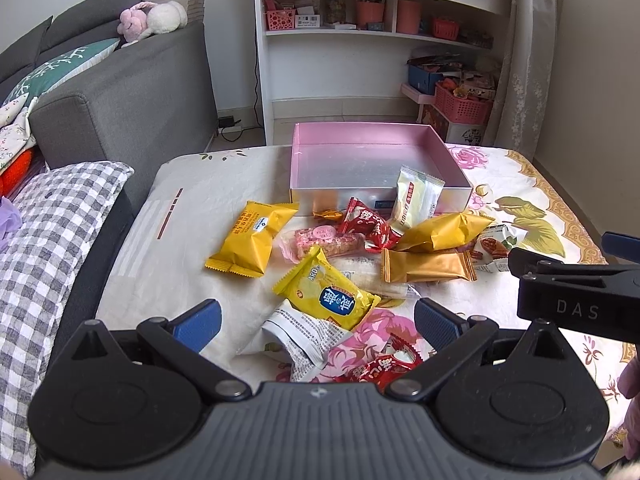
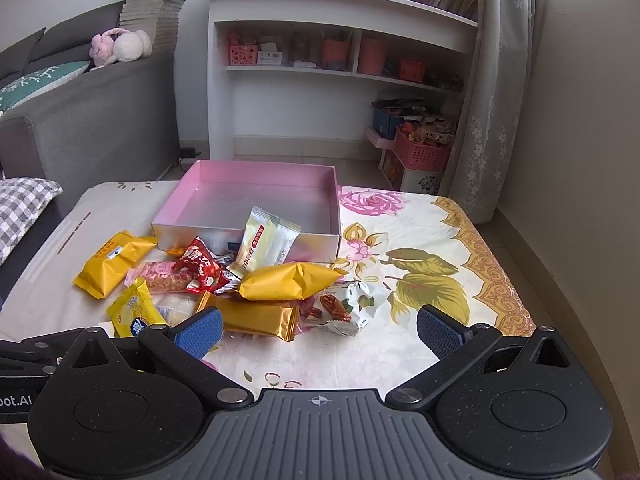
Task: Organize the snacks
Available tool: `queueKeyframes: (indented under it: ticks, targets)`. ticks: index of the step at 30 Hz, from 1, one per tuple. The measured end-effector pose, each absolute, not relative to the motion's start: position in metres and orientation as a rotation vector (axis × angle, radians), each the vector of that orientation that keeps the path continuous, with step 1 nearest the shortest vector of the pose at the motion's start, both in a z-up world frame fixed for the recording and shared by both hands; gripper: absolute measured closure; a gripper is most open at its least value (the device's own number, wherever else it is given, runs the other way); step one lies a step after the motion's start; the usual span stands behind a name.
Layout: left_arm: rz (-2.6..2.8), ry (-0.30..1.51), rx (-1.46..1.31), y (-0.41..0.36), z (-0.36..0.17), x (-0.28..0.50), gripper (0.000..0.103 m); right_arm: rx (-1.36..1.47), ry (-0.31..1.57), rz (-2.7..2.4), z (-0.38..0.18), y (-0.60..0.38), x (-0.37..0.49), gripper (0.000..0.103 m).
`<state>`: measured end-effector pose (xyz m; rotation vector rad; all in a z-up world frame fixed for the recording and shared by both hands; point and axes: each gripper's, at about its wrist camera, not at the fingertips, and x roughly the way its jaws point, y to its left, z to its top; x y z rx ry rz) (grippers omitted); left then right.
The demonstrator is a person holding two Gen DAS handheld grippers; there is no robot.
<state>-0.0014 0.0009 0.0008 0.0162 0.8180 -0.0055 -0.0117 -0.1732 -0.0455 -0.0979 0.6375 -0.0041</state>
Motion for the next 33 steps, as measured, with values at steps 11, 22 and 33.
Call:
queueKeyframes:
  ticks: [11, 22, 33]
  targets:
    - [-0.003, 0.817, 0.017, 0.0019, 0.0012, -0.0013, 0.0, -0.104, 0.635, -0.005, -0.0469, -0.1727, -0.0118, 0.0]
    - [-0.001, 0.817, 0.018, 0.004, 0.0006, -0.0003, 0.0, -0.123, 0.63, -0.005, -0.048, -0.1719, -0.0115, 0.0]
    - [0.005, 0.831, 0.014, 0.0068, -0.0034, 0.0013, 0.0, -0.112, 0.647, 0.004, -0.0497, -0.1715, -0.0109, 0.0]
